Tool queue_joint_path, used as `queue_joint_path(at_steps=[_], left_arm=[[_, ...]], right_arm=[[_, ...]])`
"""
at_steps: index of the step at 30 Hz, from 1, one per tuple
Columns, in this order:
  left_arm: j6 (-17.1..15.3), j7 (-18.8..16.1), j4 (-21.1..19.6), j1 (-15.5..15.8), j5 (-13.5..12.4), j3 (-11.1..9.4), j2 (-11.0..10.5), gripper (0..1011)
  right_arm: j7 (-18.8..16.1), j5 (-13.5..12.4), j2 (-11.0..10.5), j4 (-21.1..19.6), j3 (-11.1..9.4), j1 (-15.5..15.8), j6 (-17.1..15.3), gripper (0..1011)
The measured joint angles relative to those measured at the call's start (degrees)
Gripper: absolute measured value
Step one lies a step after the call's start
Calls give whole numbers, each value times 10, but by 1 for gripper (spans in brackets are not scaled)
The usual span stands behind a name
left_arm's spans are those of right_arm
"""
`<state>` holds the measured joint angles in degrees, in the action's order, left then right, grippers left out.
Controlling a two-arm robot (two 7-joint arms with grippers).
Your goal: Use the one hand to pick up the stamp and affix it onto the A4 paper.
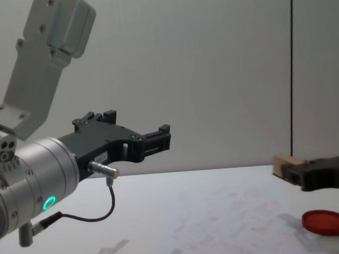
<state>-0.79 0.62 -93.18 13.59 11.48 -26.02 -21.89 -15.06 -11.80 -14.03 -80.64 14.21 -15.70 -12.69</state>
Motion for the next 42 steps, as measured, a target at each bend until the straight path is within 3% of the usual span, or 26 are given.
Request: queue_joint_path(at_steps=[16, 42], left_arm=[[0, 0, 0, 0, 0, 0, 0, 993], [0, 0, 0, 0, 0, 0, 0, 993]], right_arm=[[-28, 22, 32, 40, 33, -21, -12, 219], [-41, 38, 44, 58, 57, -14, -3, 219]])
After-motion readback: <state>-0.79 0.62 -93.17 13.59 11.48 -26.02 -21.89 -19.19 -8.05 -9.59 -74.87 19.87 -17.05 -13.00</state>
